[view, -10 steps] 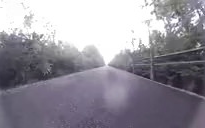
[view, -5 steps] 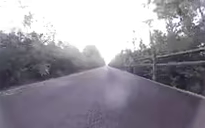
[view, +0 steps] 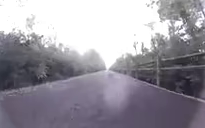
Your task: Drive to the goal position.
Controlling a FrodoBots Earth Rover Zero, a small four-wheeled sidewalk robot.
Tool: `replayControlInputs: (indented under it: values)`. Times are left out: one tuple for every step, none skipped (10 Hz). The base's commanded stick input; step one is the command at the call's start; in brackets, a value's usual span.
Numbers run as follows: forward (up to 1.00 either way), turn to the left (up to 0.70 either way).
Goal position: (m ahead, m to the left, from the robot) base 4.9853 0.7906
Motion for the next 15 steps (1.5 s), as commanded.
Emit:
replayControlInputs:
  values:
    - [1.0,0.0]
    - [1.0,0.0]
    - [1.0,0.0]
    - [1.0,0.0]
    - [1.0,0.0]
    - [1.0,0.0]
    - [1.0,0.0]
    - [1.0,0.0]
    - [1.0,0.0]
    - [1.0,0.0]
    - [1.0,0.0]
    - [1.0,0.0]
    - [1.0,0.0]
    - [1.0,0.0]
    - [1.0,0.0]
